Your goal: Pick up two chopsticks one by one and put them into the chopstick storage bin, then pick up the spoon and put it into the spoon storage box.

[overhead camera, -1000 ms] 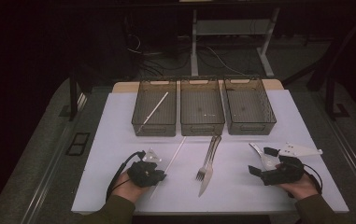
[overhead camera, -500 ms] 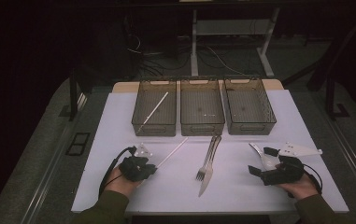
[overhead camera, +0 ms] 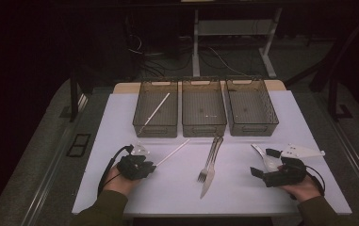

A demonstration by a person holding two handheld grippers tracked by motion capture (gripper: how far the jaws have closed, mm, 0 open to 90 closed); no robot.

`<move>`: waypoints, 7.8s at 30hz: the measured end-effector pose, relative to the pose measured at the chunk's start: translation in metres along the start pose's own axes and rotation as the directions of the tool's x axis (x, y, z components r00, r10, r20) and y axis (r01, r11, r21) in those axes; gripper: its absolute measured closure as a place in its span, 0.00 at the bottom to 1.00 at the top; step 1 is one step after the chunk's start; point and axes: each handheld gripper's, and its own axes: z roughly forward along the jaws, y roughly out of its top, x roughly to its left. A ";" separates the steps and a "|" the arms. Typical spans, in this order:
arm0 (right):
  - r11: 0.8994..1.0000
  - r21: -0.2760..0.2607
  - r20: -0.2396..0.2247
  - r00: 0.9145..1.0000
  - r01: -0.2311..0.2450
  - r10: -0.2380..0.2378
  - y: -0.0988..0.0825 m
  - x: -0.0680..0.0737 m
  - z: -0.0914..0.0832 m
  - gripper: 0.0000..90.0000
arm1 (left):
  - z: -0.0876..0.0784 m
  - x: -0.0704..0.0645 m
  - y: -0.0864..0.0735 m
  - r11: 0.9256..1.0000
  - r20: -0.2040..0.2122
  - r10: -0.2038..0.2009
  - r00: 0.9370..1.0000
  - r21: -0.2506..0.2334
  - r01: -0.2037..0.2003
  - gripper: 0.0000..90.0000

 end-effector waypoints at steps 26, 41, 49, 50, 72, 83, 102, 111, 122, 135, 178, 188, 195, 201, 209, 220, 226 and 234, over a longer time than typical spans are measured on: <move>1.000 0.006 -0.001 1.000 -0.002 0.002 -0.001 0.000 0.002 0.01 | 0.046 0.016 0.050 0.985 0.167 0.021 0.986 -0.171 0.008 0.71; 1.000 0.005 -0.003 1.000 0.005 -0.005 0.000 0.000 0.002 0.01 | 0.053 0.011 0.044 0.995 0.083 0.042 0.996 -0.096 -0.034 0.85; 1.000 0.003 -0.003 1.000 0.005 -0.005 0.000 0.000 0.001 0.01 | 0.057 0.010 0.041 0.996 0.080 0.046 0.996 -0.081 -0.039 0.91; 1.000 0.003 -0.003 1.000 0.007 -0.007 0.000 0.000 0.001 0.01 | 0.057 0.010 0.040 0.996 0.083 0.042 0.996 -0.086 -0.035 0.91; 1.000 -0.001 -0.005 1.000 0.003 -0.003 0.000 0.001 0.001 0.01 | 0.048 0.003 0.045 0.994 0.077 0.040 0.996 -0.104 -0.032 0.93; 1.000 0.000 -0.005 1.000 0.000 0.000 0.000 0.000 0.001 0.01 | 0.032 0.001 0.056 0.995 0.097 0.004 0.995 -0.101 0.006 0.93; 1.000 -0.012 -0.010 1.000 -0.006 0.006 0.000 -0.001 0.000 0.01 | -0.007 0.020 0.117 0.988 0.104 -0.004 0.995 -0.150 0.019 0.93; 1.000 -0.017 -0.010 1.000 -0.012 0.012 0.001 -0.001 0.000 0.01 | -0.009 0.042 0.149 0.989 0.067 -0.015 0.998 -0.145 0.025 0.93; 0.999 -0.028 -0.010 1.000 -0.023 0.023 0.001 -0.002 -0.002 0.01 | -0.002 0.071 0.192 0.986 0.001 -0.001 1.000 -0.168 0.001 0.93; 0.999 -0.032 -0.017 1.000 -0.027 0.026 0.001 -0.002 -0.002 0.01 | 0.017 0.111 0.210 0.970 -0.103 -0.002 0.995 -0.242 -0.023 0.93; 0.999 -0.036 -0.023 0.999 -0.025 0.025 0.001 -0.002 -0.003 0.01 | 0.059 0.136 0.167 0.995 -0.185 -0.060 0.981 -0.095 0.043 0.88; 0.999 -0.031 -0.020 0.999 -0.027 0.026 0.001 -0.002 -0.002 0.01 | 0.039 0.124 0.172 0.984 -0.082 -0.071 0.994 -0.166 0.057 0.74; 0.999 -0.029 -0.017 1.000 -0.025 0.024 0.001 -0.001 -0.002 0.01 | 0.019 0.104 0.169 0.971 -0.003 -0.056 0.998 -0.235 0.054 0.65; 0.999 -0.026 -0.017 1.000 -0.025 0.024 0.001 -0.001 -0.002 0.01 | 0.003 0.085 0.158 0.966 0.042 -0.025 0.999 -0.257 0.035 0.54; 0.999 -0.030 -0.015 1.000 -0.024 0.024 0.000 -0.001 -0.003 0.01 | -0.011 0.055 0.126 0.957 0.093 0.024 0.995 -0.288 0.004 0.46; 1.000 -0.018 -0.020 1.000 -0.019 0.018 -0.001 0.000 -0.002 0.01 | -0.016 0.022 0.076 0.944 0.101 0.057 0.993 -0.330 -0.020 0.33; 1.000 -0.011 -0.022 1.000 -0.020 0.020 -0.001 0.000 -0.002 0.01 | -0.014 0.008 0.054 0.943 0.114 0.066 0.991 -0.333 -0.025 0.25; 1.000 0.000 -0.023 0.999 -0.027 0.027 0.000 0.000 -0.002 0.01 | -0.007 -0.005 0.028 0.943 0.139 0.069 0.988 -0.333 -0.019 0.15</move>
